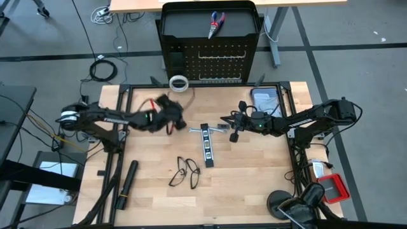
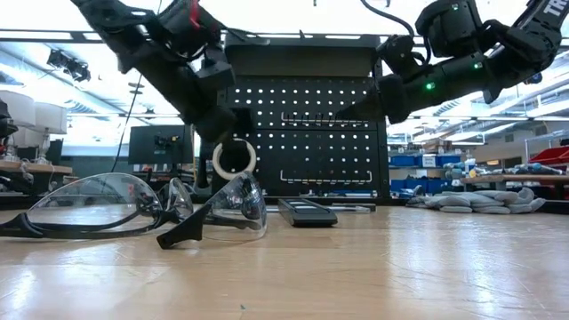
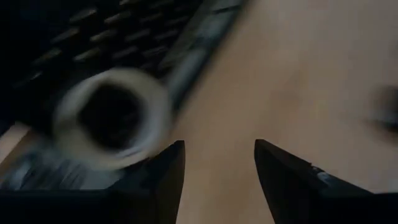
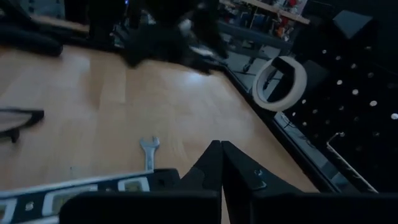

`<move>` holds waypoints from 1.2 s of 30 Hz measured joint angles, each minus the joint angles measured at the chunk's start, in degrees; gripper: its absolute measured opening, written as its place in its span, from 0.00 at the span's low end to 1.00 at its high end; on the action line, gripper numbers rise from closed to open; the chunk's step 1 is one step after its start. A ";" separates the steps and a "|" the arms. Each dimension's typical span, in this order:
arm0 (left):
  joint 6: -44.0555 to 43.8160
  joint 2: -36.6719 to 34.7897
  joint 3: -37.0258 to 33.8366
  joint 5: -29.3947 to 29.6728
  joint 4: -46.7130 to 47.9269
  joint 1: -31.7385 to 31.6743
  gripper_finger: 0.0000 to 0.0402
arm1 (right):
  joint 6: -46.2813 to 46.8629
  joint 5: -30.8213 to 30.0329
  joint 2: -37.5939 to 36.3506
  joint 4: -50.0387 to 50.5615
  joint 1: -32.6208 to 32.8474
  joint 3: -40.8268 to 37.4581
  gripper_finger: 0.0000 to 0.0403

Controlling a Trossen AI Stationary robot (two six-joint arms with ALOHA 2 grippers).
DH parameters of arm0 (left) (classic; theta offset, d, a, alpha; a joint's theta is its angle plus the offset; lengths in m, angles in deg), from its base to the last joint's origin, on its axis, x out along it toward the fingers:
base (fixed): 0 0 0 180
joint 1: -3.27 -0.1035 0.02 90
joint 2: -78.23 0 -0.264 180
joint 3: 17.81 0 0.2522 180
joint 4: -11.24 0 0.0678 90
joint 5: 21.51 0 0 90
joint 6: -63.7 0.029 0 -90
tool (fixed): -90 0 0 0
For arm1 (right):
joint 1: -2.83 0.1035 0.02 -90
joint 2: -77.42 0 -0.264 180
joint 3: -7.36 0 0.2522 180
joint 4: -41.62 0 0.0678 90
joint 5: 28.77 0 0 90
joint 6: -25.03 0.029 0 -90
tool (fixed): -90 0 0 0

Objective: Hang tools onto peg board
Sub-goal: Put the left black safety glasses on the black pegboard

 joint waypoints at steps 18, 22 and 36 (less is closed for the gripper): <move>-10.87 2.74 11.75 -39.26 20.00 7.60 0.49 | 0.34 4.79 0.02 6.73 -4.92 0.02 0.24; -9.62 2.66 12.57 -47.82 27.20 9.09 0.49 | 0.54 9.77 0.02 7.28 -4.87 0.02 0.26; 11.28 4.89 12.33 -35.93 31.80 19.19 0.49 | -0.53 10.03 0.02 5.28 -4.66 0.09 0.26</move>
